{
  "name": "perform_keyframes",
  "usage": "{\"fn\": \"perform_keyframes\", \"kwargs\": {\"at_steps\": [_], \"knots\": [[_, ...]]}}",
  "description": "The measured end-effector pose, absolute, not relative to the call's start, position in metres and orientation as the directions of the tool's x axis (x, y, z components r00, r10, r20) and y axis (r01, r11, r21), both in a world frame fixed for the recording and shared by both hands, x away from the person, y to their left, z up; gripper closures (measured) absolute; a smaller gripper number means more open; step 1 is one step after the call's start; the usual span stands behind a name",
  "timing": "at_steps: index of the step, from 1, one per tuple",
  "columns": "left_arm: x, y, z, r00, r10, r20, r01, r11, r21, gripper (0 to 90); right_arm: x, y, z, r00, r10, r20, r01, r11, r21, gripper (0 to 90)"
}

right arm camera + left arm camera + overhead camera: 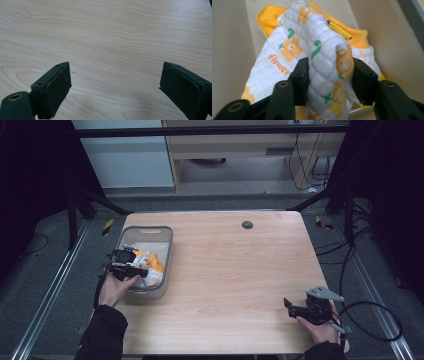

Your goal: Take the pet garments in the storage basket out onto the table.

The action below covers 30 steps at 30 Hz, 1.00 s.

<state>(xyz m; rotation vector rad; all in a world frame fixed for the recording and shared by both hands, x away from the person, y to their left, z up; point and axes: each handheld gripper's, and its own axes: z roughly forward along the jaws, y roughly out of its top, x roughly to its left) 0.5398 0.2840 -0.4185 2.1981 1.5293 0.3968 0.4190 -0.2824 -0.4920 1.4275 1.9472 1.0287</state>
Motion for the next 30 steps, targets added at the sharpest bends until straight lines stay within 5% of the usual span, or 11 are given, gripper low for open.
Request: {"fn": "perform_keyframes", "kwargs": {"at_steps": [10,30], "knots": [[0.539,0.284,-0.417,0.37,0.929,-0.004,0.82,-0.325,0.472,72.6,0.419,-0.282,-0.492,-0.313,0.949,0.035,0.565,0.157,0.81,9.6],[0.533,0.288,-0.392,0.389,0.921,0.016,0.79,-0.343,0.508,75.3,0.419,-0.283,-0.492,-0.308,0.951,0.032,0.562,0.154,0.813,9.7]]}}
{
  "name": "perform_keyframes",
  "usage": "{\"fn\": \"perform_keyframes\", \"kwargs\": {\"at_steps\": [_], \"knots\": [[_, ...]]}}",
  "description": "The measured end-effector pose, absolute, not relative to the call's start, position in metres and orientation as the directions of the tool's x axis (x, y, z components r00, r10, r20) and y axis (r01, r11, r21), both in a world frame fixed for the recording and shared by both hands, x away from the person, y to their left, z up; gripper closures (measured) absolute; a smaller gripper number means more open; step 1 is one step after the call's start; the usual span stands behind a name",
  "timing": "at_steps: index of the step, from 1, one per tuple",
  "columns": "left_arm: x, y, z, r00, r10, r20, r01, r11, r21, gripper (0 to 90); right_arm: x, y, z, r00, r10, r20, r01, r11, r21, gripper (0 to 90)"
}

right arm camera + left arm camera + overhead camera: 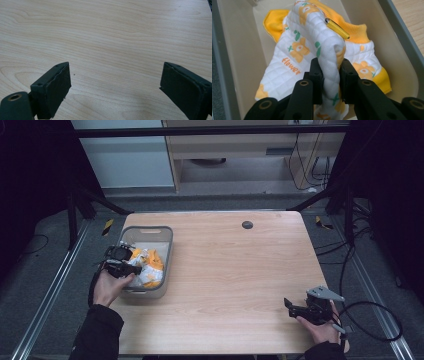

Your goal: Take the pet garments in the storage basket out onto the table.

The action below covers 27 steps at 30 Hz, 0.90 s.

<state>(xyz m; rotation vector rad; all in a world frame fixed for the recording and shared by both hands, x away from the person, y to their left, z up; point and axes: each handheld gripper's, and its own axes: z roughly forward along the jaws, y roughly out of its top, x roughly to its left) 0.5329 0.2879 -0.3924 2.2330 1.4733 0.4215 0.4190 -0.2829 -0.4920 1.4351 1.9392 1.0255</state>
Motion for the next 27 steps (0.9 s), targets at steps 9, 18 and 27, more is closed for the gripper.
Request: {"fn": "perform_keyframes", "kwargs": {"at_steps": [9,18,27], "knots": [[0.532,0.291,-0.378,0.386,0.923,0.012,0.774,-0.331,0.54,75.7,0.419,-0.283,-0.492,-0.308,0.951,0.033,0.562,0.154,0.813,9.6],[0.527,0.292,-0.355,0.393,0.919,0.025,0.746,-0.335,0.576,75.9,0.419,-0.283,-0.492,-0.312,0.95,0.03,0.559,0.157,0.814,9.6],[0.524,0.294,-0.342,0.394,0.919,0.027,0.732,-0.331,0.595,76.0,0.419,-0.283,-0.492,-0.31,0.95,0.031,0.561,0.157,0.813,9.6]]}}
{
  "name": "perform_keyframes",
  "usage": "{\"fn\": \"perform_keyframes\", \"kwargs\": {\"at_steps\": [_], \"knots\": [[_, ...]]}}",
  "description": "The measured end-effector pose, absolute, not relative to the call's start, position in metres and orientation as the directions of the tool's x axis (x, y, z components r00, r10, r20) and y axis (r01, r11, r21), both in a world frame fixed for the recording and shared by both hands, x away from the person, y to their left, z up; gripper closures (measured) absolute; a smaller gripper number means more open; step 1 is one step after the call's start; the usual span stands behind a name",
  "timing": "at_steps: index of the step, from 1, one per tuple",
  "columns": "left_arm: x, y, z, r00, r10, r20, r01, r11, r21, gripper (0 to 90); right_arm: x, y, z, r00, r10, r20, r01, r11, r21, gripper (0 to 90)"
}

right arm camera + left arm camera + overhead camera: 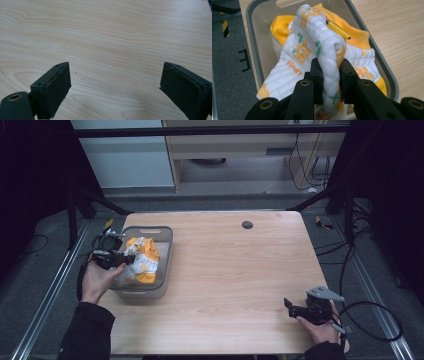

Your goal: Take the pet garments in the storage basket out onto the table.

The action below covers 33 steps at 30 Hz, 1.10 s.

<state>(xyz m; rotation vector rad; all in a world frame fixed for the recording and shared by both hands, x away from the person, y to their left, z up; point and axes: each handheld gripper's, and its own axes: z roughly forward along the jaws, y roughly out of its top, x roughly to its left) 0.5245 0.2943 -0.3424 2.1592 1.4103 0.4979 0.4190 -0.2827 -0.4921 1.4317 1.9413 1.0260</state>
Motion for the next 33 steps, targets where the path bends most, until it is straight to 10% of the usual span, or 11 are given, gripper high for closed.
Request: {"fn": "perform_keyframes", "kwargs": {"at_steps": [33], "knots": [[0.492,0.264,-0.291,0.538,0.839,0.082,0.622,-0.461,0.633,76.0,0.419,-0.283,-0.492,-0.312,0.95,0.027,0.557,0.16,0.815,9.7]]}}
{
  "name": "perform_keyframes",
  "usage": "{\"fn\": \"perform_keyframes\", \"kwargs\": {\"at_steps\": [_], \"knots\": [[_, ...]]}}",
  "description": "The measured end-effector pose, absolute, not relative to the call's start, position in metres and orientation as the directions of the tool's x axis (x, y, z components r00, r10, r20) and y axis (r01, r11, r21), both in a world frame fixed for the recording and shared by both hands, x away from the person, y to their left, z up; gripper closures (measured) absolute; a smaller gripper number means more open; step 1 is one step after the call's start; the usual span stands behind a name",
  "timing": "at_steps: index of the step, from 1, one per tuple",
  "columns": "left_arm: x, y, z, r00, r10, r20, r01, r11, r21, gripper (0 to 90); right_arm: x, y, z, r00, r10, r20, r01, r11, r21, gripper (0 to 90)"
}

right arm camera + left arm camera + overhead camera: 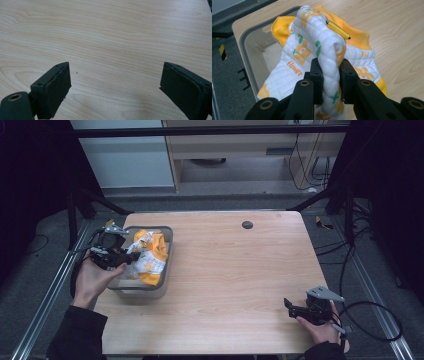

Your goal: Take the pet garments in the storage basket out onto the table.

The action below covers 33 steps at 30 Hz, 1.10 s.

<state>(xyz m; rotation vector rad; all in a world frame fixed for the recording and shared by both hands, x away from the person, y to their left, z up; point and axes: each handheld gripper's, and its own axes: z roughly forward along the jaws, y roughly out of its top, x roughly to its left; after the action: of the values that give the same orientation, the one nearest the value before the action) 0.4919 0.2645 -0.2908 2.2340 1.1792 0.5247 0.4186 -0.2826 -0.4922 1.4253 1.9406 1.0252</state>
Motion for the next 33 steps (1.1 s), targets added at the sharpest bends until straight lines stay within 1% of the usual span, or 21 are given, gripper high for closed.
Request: {"fn": "perform_keyframes", "kwargs": {"at_steps": [17,33], "knots": [[0.476,0.228,-0.275,0.644,0.758,0.104,0.545,-0.549,0.634,75.9,0.418,-0.283,-0.492,-0.314,0.949,0.022,0.552,0.164,0.817,9.7],[0.471,0.187,-0.279,0.728,0.676,0.118,0.487,-0.63,0.604,75.9,0.418,-0.283,-0.492,-0.315,0.949,0.019,0.548,0.165,0.82,9.7]]}}
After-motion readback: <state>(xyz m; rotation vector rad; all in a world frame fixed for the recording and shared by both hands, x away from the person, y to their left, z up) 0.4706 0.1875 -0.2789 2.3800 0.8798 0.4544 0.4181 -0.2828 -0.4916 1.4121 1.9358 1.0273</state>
